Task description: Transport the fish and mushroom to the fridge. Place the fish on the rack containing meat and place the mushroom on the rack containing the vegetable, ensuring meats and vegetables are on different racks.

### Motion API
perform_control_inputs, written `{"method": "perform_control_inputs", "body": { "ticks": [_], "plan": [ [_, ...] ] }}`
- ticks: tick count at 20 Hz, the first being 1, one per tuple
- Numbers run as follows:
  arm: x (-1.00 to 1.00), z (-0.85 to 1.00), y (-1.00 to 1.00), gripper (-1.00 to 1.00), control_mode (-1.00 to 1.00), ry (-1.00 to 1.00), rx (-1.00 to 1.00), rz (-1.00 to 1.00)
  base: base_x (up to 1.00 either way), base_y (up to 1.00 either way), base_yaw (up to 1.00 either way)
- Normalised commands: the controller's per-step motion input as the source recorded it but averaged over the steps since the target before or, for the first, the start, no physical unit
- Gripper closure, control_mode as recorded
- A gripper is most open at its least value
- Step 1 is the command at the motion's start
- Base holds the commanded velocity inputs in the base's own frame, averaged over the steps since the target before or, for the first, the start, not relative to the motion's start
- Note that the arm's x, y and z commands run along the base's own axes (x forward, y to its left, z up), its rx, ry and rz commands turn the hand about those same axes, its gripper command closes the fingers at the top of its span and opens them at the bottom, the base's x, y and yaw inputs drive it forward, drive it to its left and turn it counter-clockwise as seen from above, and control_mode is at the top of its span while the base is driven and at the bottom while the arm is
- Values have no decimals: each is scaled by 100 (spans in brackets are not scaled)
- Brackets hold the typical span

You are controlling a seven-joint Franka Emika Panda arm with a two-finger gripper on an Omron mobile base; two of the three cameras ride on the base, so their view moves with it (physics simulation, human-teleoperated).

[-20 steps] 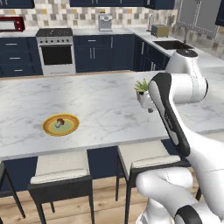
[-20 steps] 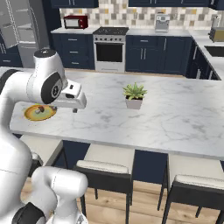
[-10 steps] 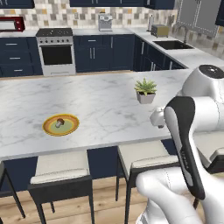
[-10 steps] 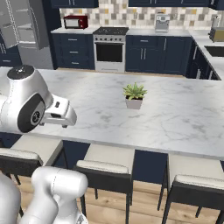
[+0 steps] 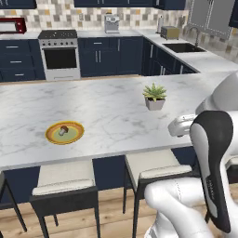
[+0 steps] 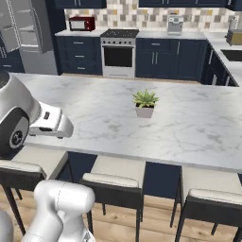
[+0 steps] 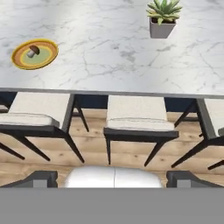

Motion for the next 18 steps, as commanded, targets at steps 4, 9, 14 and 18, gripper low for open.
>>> {"method": "perform_control_inputs", "body": {
  "ticks": [4,9,14,18],
  "plan": [
    [-7,0,12,-100,100,0,1,0,-37,66,0],
    [0,0,0,-100,100,0,0,0,-26,100,0],
    [0,0,0,-100,100,0,0,0,6,100,0],
    [0,0,0,-100,100,0,0,0,18,94,0]
  ]
}}
